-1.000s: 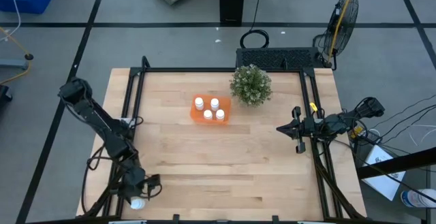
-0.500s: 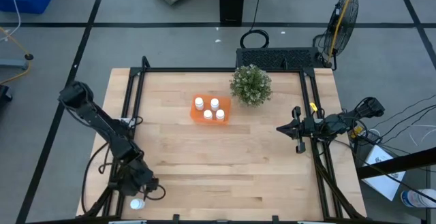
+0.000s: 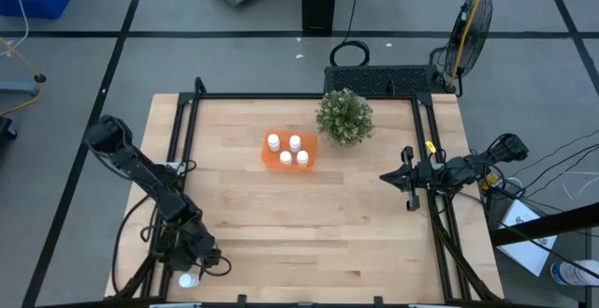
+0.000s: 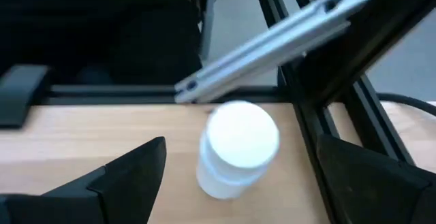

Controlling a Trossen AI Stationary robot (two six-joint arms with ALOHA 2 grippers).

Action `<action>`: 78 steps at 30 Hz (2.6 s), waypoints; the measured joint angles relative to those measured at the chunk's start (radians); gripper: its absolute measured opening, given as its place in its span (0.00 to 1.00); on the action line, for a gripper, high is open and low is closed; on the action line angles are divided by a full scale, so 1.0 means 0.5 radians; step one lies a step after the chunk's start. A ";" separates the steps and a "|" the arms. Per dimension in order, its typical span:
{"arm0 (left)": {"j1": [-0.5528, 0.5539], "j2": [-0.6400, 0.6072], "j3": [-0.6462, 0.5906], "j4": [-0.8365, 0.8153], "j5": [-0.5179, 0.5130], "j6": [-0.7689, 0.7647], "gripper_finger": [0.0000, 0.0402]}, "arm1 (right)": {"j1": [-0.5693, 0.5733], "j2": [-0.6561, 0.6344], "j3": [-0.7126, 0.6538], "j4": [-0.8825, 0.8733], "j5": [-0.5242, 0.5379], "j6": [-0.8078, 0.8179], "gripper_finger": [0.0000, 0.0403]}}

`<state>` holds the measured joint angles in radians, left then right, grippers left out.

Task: Pick and place pill bottles into a basket
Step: Put the white pill bottle into the orange bin

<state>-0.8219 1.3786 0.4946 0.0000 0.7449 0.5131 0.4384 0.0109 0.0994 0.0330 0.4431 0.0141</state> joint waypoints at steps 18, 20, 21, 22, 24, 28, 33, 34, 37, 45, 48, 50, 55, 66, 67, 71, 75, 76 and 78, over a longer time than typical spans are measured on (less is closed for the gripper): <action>-0.046 0.238 -0.006 0.286 -0.089 -0.094 0.96 | 0.000 0.101 0.000 -0.018 -0.003 0.000 0.00; -0.065 0.238 -0.005 0.285 -0.070 -0.113 0.96 | 0.000 0.117 0.000 -0.011 -0.002 0.001 0.00; -0.079 0.239 -0.005 0.285 -0.060 -0.111 0.96 | 0.000 0.119 0.000 -0.014 -0.002 0.001 0.00; -0.091 0.239 -0.005 0.290 -0.045 -0.107 0.96 | 0.000 0.121 0.000 -0.014 -0.001 0.001 0.00; -0.109 0.239 -0.005 0.312 -0.041 -0.100 0.96 | 0.000 0.123 0.000 -0.012 -0.001 0.000 0.00; -0.148 0.241 -0.005 0.356 -0.082 -0.088 0.96 | 0.000 0.124 0.000 -0.013 -0.001 0.001 0.00; -0.173 0.242 -0.005 0.391 -0.091 -0.089 0.96 | 0.000 0.124 0.000 -0.014 0.000 0.000 0.00; -0.179 0.242 -0.005 0.410 -0.093 -0.090 0.96 | 0.000 0.124 0.000 -0.014 0.000 0.000 0.00; -0.190 0.256 -0.005 0.492 -0.084 -0.124 0.96 | 0.000 0.124 0.000 -0.014 0.000 0.001 0.00; -0.205 0.413 -0.005 0.637 -0.038 -0.164 0.96 | 0.000 0.124 0.000 -0.014 0.000 0.000 0.00; -0.207 0.416 -0.005 0.662 -0.039 -0.178 0.96 | 0.000 0.124 0.000 -0.013 0.000 0.000 0.00; -0.207 0.416 -0.005 0.702 -0.041 -0.193 0.96 | 0.000 0.124 0.000 -0.014 0.000 0.000 0.00; -0.211 0.416 -0.005 0.768 -0.081 -0.286 0.90 | 0.000 0.124 0.000 -0.013 0.000 0.000 0.00; -0.233 0.416 -0.005 0.789 -0.166 -0.315 0.57 | 0.000 0.124 0.000 -0.014 0.000 0.000 0.00; -0.236 0.416 -0.005 0.787 -0.167 -0.315 0.54 | 0.000 0.124 0.000 -0.014 0.001 0.001 0.00; -0.246 0.413 -0.005 0.785 -0.189 -0.315 0.46 | 0.000 0.124 0.000 -0.014 0.000 0.001 0.00; -0.238 0.412 -0.005 0.785 -0.219 -0.354 0.46 | 0.000 0.124 0.000 -0.014 0.000 0.000 0.00; -0.231 0.412 -0.005 0.786 -0.222 -0.353 0.47 | 0.000 0.124 0.000 -0.014 0.000 0.000 0.00; -0.224 0.412 -0.005 0.792 -0.242 -0.353 0.50 | 0.000 0.124 0.000 -0.014 0.000 0.000 0.00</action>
<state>-0.9339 1.5845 0.4919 0.3962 0.6239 0.3367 0.4385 0.0727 0.0994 0.0261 0.4431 0.0140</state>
